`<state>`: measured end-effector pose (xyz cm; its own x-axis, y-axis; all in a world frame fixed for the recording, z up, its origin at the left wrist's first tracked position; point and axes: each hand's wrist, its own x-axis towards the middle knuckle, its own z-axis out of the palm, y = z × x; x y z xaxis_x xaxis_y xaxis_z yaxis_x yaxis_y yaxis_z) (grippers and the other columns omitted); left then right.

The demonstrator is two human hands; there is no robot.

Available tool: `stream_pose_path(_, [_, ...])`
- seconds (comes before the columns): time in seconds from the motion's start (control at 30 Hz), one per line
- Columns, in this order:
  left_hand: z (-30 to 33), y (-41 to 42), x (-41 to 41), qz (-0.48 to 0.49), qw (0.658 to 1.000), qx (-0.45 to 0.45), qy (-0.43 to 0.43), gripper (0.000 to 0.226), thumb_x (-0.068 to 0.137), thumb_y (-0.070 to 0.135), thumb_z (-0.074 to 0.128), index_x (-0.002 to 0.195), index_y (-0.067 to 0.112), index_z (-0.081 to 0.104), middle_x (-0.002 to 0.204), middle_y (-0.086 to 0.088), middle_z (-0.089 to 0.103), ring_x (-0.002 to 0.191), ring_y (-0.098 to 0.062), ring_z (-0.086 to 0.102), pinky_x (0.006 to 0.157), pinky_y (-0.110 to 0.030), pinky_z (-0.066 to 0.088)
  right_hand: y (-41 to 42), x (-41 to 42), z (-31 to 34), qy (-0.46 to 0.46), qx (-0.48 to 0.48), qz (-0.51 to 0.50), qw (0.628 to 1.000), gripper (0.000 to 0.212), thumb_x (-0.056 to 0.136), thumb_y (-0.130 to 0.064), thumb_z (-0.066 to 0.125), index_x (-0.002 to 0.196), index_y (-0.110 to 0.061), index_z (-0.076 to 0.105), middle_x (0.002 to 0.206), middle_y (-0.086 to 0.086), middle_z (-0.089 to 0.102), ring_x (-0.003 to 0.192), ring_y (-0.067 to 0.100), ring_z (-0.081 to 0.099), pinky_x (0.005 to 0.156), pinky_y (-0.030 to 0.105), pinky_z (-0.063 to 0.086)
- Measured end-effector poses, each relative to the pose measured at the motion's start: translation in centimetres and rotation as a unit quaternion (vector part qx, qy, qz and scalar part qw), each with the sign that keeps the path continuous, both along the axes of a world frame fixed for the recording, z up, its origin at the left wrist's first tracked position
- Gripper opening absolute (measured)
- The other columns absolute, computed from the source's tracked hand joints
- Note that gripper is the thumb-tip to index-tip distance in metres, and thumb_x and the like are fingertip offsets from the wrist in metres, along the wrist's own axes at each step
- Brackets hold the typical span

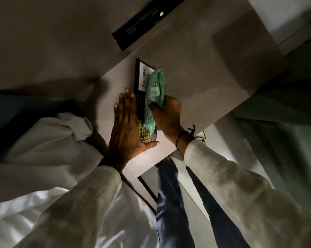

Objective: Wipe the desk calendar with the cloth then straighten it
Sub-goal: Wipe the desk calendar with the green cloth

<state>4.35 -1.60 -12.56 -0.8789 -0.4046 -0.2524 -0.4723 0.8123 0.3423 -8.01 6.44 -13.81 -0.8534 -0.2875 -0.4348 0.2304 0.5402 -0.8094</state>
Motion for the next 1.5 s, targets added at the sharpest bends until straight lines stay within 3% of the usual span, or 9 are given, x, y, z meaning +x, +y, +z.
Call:
stream_pose_path(0.23, [0.0, 0.2, -0.1, 0.011, 1.0, 0.009, -0.004, 0.166, 0.049, 0.08, 0.086, 0.168, 0.0, 0.002, 0.177, -0.023, 0.003, 0.166, -0.039, 0.005, 0.134, -0.052, 0.009, 0.8, -0.7, -0.8, -0.017, 0.048, 0.014, 0.999, 0.008, 0.084, -0.007, 0.069, 0.085, -0.002, 0.075, 0.071, 0.008, 0.069, 0.063, 0.02, 0.063, 0.058, 0.027, 0.047])
stream_pose_path(0.37, [-0.2, 0.0, 0.0, 0.022, 1.0, 0.014, 0.0, 0.164, 0.051, 0.08, 0.086, 0.168, 0.001, 0.001, 0.177, -0.023, 0.002, 0.166, -0.039, 0.004, 0.134, -0.052, 0.009, -0.4, 0.1, -0.1, 0.024, 0.003, 0.032, 0.999, 0.016, 0.083, -0.014, 0.071, 0.096, -0.005, 0.076, 0.09, 0.013, 0.079, 0.079, 0.025, 0.075, 0.069, 0.031, 0.06])
stream_pose_path(0.53, [-0.1, 0.1, 0.0, 0.018, 1.0, 0.006, -0.003, 0.164, 0.051, 0.082, 0.084, 0.168, 0.0, 0.003, 0.177, -0.023, 0.004, 0.166, -0.04, 0.006, 0.134, -0.053, 0.01, 0.9, -0.2, -0.7, -0.013, 0.016, 0.017, 1.0, 0.008, 0.084, -0.002, 0.067, 0.079, -0.002, 0.073, 0.067, 0.004, 0.067, 0.053, 0.011, 0.057, 0.053, 0.016, 0.041])
stream_pose_path(0.8, [-0.1, -0.1, 0.0, 0.015, 1.0, 0.001, 0.002, 0.163, 0.052, 0.08, 0.086, 0.167, -0.002, 0.004, 0.177, -0.024, 0.004, 0.166, -0.04, 0.006, 0.134, -0.055, 0.012, -0.1, 0.1, -0.4, -0.004, -0.021, 0.015, 1.0, 0.014, 0.085, -0.01, 0.07, 0.096, -0.004, 0.075, 0.091, 0.016, 0.079, 0.081, 0.028, 0.075, 0.072, 0.043, 0.063])
stream_pose_path(0.93, [-0.2, 0.0, 0.0, 0.024, 1.0, 0.009, 0.007, 0.164, 0.052, 0.08, 0.086, 0.168, 0.001, 0.002, 0.177, -0.023, 0.004, 0.166, -0.04, 0.006, 0.133, -0.054, 0.013, -0.1, -1.1, -1.1, -0.025, 0.041, -0.001, 0.999, 0.012, 0.084, -0.006, 0.067, 0.091, -0.004, 0.076, 0.085, 0.016, 0.077, 0.072, 0.025, 0.071, 0.064, 0.034, 0.057])
stream_pose_path(1.1, [-0.7, 0.0, 0.3, 0.042, 0.999, 0.011, 0.029, 0.158, 0.056, 0.078, 0.086, 0.167, 0.0, 0.005, 0.177, -0.024, 0.007, 0.165, -0.041, 0.009, 0.133, -0.052, 0.012, -1.1, -0.2, -0.1, 0.014, -0.005, 0.026, 1.0, 0.017, 0.084, -0.014, 0.071, 0.098, -0.007, 0.076, 0.092, 0.013, 0.079, 0.081, 0.025, 0.076, 0.071, 0.034, 0.062])
stream_pose_path(1.33, [-0.7, -0.2, 0.5, 0.042, 0.999, 0.012, 0.021, 0.159, 0.055, 0.08, 0.085, 0.167, -0.003, 0.009, 0.177, -0.023, 0.007, 0.165, -0.04, 0.008, 0.134, -0.05, 0.011, -0.9, -1.1, -0.3, -0.079, 0.021, -0.004, 0.997, 0.017, 0.086, -0.002, 0.065, 0.1, -0.004, 0.074, 0.086, 0.01, 0.074, 0.067, 0.019, 0.07, 0.051, 0.012, 0.054])
stream_pose_path(1.43, [-0.8, -0.3, 0.5, 0.05, 0.998, 0.013, 0.023, 0.157, 0.056, 0.078, 0.085, 0.167, -0.001, 0.007, 0.177, -0.023, 0.007, 0.165, -0.041, 0.008, 0.133, -0.051, 0.011, -0.7, -1.4, 0.5, -0.183, -0.035, 0.026, 0.982, 0.026, 0.085, -0.007, 0.07, 0.111, -0.008, 0.072, 0.105, 0.01, 0.077, 0.093, 0.025, 0.074, 0.076, 0.034, 0.063])
stream_pose_path(1.5, [-0.8, 0.0, 0.3, 0.05, 0.998, 0.016, 0.024, 0.159, 0.056, 0.076, 0.087, 0.168, 0.002, 0.003, 0.178, -0.022, 0.005, 0.166, -0.04, 0.007, 0.133, -0.054, 0.013, 0.3, -2.2, 0.9, -0.243, -0.06, 0.028, 0.968, 0.029, 0.085, -0.007, 0.072, 0.113, -0.008, 0.07, 0.111, 0.014, 0.075, 0.096, 0.027, 0.074, 0.077, 0.038, 0.063])
